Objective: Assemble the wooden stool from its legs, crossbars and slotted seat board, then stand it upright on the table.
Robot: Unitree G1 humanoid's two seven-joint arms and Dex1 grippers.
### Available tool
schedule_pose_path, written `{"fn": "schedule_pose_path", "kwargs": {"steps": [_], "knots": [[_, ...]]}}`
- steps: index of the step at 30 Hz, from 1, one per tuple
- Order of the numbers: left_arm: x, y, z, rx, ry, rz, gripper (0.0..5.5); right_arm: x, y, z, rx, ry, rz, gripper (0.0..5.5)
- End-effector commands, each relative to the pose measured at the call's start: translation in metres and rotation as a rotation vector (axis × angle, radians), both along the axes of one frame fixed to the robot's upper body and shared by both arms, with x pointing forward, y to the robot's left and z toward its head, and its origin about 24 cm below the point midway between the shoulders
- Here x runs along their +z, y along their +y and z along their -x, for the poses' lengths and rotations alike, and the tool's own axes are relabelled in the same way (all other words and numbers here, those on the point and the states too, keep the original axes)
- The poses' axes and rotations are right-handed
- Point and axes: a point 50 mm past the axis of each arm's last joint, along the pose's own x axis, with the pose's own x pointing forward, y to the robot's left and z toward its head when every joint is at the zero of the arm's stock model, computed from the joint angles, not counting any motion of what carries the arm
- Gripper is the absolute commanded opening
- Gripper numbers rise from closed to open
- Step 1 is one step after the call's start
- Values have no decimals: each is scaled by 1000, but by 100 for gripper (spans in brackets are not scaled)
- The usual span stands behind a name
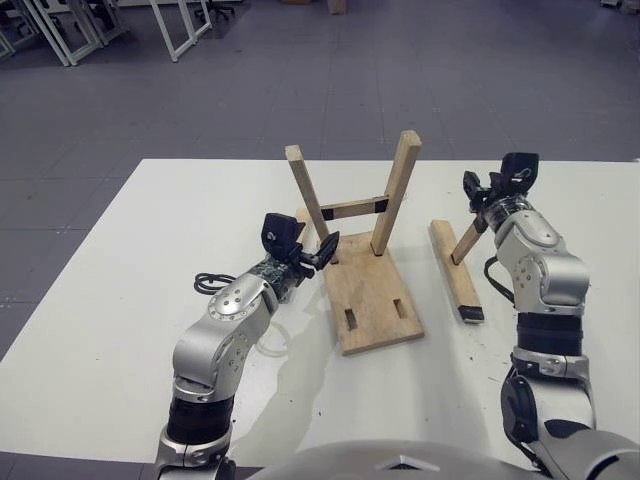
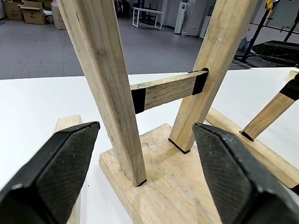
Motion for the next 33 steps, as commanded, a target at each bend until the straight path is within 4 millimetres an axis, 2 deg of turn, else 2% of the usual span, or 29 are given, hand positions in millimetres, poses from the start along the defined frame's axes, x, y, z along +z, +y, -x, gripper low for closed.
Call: {"fn": "schedule_pose_path", "kwargs": {"steps": [1,3,4,5,6,8,11,12,14,23,26,29,33], "knots": [[4,-3,-3,-4,-26,-1,367,48,-11,6,-49,-251,-38,244],[3,-2,-2,-2,-25,0,367,79,-18,19,-59,-400,-36,244],[3,-2,-1,-2,-25,0,367,88,-22,27,-63,-442,-30,244],[3,-2,-1,-1,-24,0,367,91,-26,36,-65,-454,-16,265],[2,-1,0,0,-23,0,367,84,-30,47,-76,-429,-2,283],[2,0,2,4,-19,0,367,42,-33,82,-68,-265,20,323],[0,3,7,17,-8,2,367,-12,-20,140,34,-18,26,380],[0,3,8,19,-5,2,367,-26,-16,152,86,59,33,394],[0,3,8,21,-3,2,367,-45,-13,164,142,170,48,428],[3,2,5,2,-10,-7,367,-110,-16,164,188,509,129,428],[5,1,3,1,-14,-5,367,-125,-17,151,177,566,159,428],[5,0,3,-8,-12,-4,367,-127,-21,134,149,549,155,361],[1,1,8,-31,33,-1,367,-127,-26,131,127,546,145,268]]}}
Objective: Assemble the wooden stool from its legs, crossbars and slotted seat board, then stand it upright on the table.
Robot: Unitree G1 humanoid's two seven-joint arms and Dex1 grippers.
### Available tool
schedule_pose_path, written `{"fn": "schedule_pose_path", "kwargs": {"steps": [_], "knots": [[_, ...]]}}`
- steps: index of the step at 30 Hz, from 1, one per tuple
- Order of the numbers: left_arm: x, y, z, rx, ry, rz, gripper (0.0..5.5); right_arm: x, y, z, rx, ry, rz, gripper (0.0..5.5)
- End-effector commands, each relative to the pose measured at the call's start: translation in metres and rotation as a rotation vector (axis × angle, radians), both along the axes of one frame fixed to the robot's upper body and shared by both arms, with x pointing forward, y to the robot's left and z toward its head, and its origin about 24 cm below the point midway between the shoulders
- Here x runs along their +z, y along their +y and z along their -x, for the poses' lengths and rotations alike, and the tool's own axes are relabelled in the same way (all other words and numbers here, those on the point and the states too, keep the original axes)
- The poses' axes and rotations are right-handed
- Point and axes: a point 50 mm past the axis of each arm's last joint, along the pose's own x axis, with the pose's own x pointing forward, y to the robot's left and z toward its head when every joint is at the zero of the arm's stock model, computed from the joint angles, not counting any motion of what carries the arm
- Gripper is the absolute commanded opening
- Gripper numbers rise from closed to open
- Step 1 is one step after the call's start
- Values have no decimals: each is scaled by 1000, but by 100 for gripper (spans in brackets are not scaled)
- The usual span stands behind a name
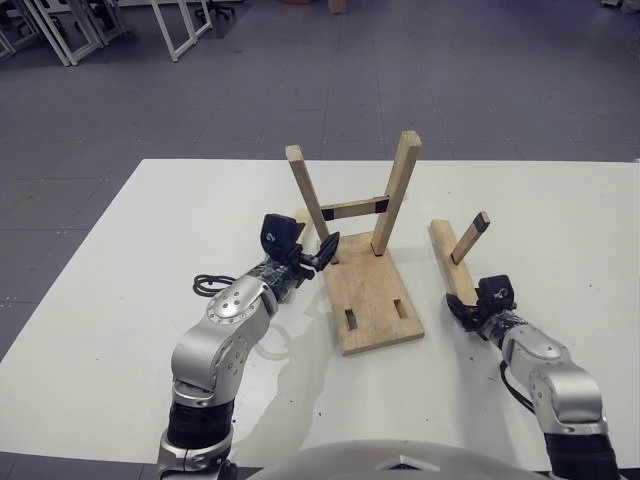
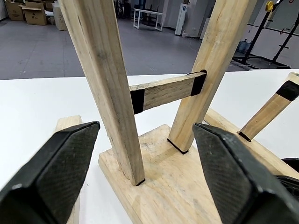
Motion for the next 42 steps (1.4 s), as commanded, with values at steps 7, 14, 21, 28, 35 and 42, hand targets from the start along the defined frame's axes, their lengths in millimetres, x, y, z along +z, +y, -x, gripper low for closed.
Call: {"fn": "schedule_pose_path", "kwargs": {"steps": [7,14,21,28,35,42], "knots": [[-2,8,4,-30,72,30,367,2,-20,9,-29,40,22,208],[31,16,27,-619,232,552,367,129,-74,-3,226,-350,-596,206],[62,2,13,-794,242,727,367,151,-12,31,828,-153,-1062,206],[82,-16,21,-901,281,775,367,149,24,27,924,-73,-1102,205],[82,-19,17,-850,302,787,340,142,34,29,938,-27,-1083,205],[85,-20,18,-867,303,812,217,136,38,28,951,1,-1060,205]]}}
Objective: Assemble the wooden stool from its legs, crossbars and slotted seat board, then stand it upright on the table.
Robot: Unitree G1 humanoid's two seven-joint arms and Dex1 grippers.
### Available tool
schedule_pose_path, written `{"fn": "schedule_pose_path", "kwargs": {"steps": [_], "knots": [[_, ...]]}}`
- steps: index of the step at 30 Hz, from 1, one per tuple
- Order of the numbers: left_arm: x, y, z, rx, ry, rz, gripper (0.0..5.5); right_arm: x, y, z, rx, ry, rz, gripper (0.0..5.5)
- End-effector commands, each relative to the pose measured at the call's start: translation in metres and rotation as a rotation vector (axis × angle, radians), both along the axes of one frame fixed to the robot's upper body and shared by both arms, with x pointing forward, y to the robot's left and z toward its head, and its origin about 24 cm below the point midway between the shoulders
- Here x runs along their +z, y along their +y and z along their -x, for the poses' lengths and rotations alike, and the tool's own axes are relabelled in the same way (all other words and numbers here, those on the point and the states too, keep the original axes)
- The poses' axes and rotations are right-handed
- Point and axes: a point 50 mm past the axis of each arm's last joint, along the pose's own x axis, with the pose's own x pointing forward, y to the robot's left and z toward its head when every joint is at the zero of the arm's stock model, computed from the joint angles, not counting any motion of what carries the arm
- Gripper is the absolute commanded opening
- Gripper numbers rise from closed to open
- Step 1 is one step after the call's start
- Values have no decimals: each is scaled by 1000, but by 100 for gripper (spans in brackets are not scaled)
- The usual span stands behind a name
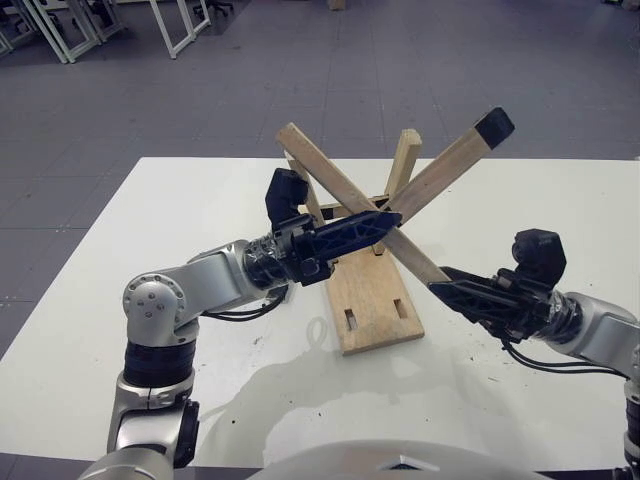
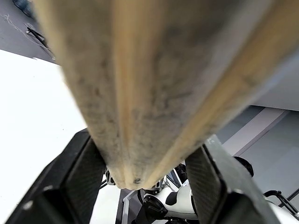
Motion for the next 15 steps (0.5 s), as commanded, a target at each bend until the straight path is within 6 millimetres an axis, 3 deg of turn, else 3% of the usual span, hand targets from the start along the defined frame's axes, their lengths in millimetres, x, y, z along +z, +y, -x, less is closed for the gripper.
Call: {"fn": "schedule_pose_path", "kwargs": {"steps": [1,6,15], "knots": [[5,-3,1,-14,-13,4,216,0,4,0,14,-21,28,205],[5,0,2,-17,-7,14,216,1,2,-5,-28,-20,25,205],[3,34,-26,264,-94,-42,206,10,-37,-15,-157,-18,107,406]]}}
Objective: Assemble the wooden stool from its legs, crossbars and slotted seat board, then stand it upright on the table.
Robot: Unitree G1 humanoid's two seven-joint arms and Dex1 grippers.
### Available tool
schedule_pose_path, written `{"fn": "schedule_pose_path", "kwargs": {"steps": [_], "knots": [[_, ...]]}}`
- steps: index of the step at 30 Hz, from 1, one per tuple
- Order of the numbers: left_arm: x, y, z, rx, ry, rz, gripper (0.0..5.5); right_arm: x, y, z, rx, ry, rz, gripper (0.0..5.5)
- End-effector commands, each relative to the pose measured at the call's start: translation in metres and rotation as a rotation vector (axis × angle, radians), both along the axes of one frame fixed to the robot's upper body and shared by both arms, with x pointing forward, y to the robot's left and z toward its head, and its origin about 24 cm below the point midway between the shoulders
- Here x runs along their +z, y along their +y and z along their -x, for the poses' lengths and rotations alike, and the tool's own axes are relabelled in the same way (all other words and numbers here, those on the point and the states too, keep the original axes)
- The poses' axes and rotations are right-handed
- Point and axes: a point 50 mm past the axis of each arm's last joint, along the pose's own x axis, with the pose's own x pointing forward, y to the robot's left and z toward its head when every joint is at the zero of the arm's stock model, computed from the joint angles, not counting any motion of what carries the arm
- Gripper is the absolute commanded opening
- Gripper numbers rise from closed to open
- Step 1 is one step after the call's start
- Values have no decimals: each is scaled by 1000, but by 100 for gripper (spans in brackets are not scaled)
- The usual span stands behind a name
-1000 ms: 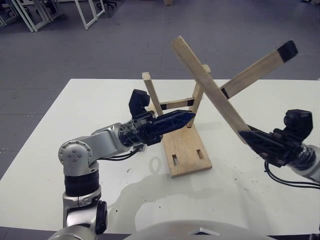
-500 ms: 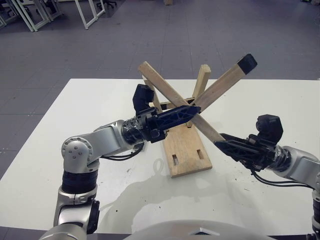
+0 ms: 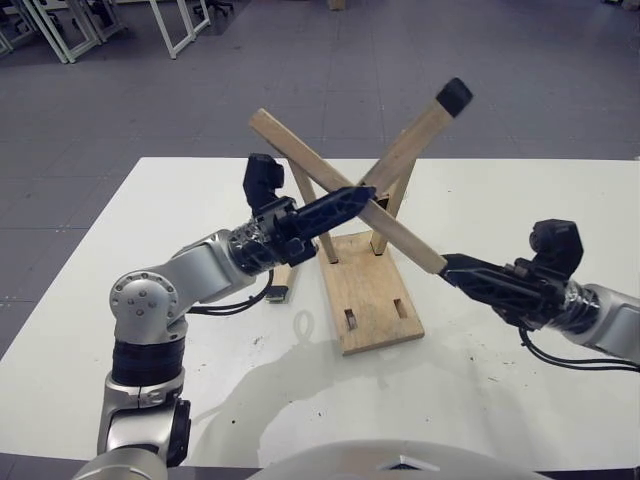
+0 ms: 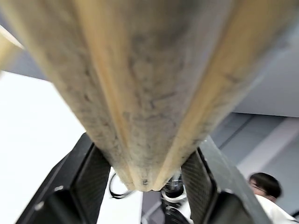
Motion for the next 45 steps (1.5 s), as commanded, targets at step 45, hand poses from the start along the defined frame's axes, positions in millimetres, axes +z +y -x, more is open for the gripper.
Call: {"fn": "schedule_pose_path", "kwargs": {"steps": [45], "knots": [[-138,57,40,-507,-454,-1159,205,-93,-36,-3,-231,61,675,472]]}}
